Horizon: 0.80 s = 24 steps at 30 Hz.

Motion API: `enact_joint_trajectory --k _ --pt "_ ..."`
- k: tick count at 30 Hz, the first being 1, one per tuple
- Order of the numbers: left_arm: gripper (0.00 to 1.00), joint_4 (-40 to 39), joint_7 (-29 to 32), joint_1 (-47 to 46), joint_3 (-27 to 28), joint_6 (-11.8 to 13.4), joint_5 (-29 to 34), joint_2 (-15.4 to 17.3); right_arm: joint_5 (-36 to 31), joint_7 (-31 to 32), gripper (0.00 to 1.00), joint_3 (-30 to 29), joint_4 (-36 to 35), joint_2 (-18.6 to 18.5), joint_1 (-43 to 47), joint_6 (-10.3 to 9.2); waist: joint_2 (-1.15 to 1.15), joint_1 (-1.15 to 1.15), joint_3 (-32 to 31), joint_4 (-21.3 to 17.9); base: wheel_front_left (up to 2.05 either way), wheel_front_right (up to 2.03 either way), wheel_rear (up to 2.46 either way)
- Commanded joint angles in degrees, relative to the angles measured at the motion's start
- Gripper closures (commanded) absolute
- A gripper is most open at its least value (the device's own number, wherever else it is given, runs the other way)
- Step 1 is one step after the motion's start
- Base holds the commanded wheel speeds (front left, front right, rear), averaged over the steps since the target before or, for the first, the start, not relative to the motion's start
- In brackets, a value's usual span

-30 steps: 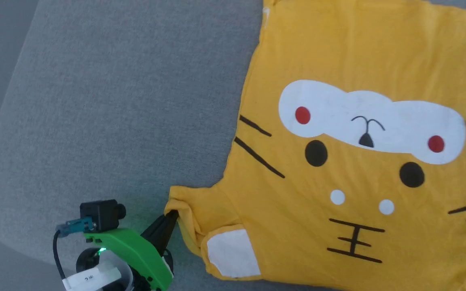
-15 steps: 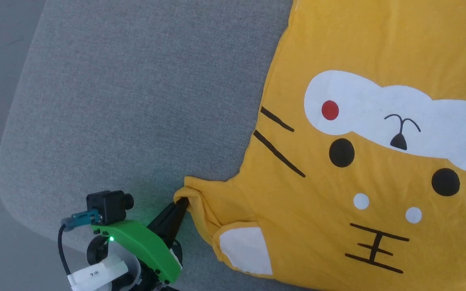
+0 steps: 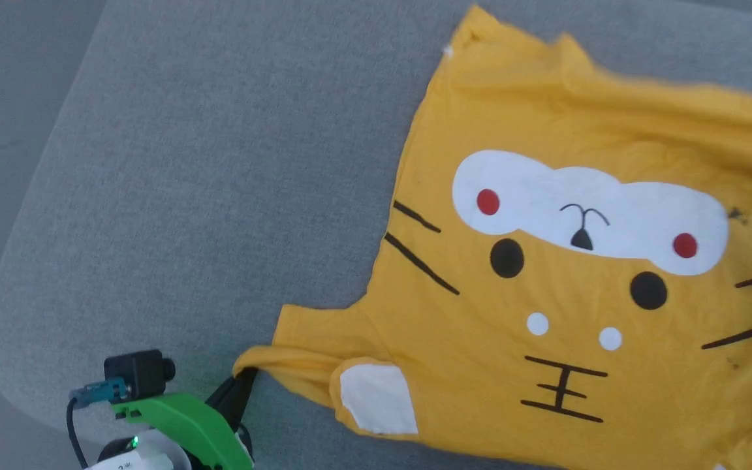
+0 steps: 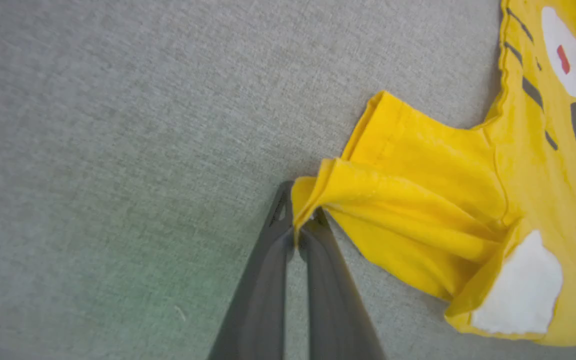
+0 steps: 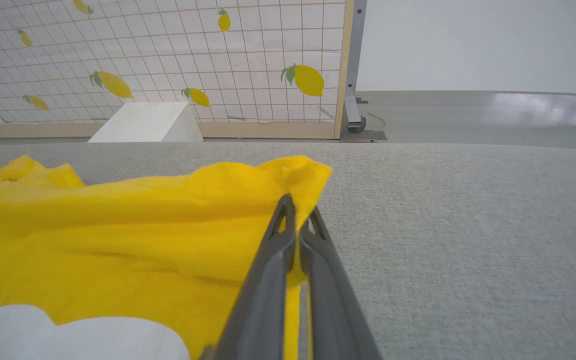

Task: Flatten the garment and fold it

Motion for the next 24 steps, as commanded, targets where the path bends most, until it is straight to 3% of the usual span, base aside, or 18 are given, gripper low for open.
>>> enact_joint_trajectory --k 1,7,11,18,24 --pt "1.00 0.45 0.75 1.66 0.09 0.65 0.64 0.65 0.38 -0.45 1.00 -1.34 -1.71 0.89 3.19 -0.06 0.00 0.00 -6.81 -4.67 0.00 0.00 0.00" --pt "1.00 -1.40 2.28 4.10 0.26 1.90 0.64 1.77 1.22 5.07 1.00 -7.26 -8.94 4.62 15.83 -0.06 0.00 0.00 -10.84 -7.78 0.00 0.00 0.00" --pt "1.00 -2.41 2.99 5.33 0.32 2.64 0.66 2.22 2.83 12.22 1.00 -10.88 -10.80 5.51 21.86 -0.06 0.00 0.00 -12.14 -9.37 0.00 0.00 0.00" --pt "1.00 -3.66 3.94 6.36 0.35 3.04 0.21 2.82 6.68 25.73 1.00 -13.33 -5.92 5.64 27.85 -0.06 0.00 0.00 -12.89 -10.81 0.00 0.00 0.00" --pt "1.00 -4.14 4.39 6.40 0.05 3.18 0.17 3.04 8.17 31.44 1.00 -12.74 -1.65 5.65 28.67 -0.06 0.00 0.00 -12.83 -11.19 0.00 0.00 0.00"
